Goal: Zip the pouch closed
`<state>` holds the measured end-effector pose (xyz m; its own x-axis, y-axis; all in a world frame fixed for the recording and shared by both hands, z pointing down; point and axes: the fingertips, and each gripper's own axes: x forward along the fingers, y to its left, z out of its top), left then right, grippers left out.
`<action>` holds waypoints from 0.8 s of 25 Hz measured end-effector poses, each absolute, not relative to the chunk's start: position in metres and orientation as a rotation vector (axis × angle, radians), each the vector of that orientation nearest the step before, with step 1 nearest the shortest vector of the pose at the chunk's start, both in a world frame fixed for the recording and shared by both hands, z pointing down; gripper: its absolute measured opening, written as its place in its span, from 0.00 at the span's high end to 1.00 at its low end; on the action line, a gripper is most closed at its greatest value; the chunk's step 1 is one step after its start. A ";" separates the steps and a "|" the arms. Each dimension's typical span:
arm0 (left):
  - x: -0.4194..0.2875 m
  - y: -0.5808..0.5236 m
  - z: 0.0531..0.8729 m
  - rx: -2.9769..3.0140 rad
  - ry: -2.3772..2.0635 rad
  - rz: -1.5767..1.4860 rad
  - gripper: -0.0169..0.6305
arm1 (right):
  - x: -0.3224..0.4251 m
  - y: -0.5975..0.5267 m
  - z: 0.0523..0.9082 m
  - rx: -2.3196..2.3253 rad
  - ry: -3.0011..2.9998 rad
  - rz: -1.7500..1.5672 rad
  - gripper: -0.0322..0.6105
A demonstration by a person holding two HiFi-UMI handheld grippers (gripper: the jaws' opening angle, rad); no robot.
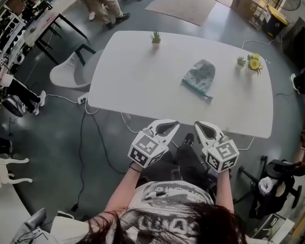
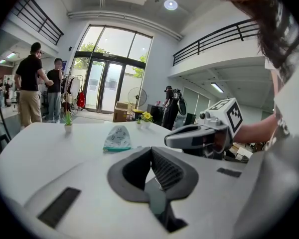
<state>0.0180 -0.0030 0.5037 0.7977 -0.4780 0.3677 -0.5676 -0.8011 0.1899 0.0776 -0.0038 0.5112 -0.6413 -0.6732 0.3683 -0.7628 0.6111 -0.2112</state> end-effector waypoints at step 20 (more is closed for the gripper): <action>0.037 0.011 0.485 2.770 -0.726 0.425 0.95 | 0.080 0.007 0.502 1.137 -2.582 0.441 0.95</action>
<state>0.0374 0.0106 0.4846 0.8336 -0.4370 0.3379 -0.5087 -0.8458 0.1610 0.0795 0.0067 0.5021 -0.6486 -0.6620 0.3757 -0.7492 0.6424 -0.1613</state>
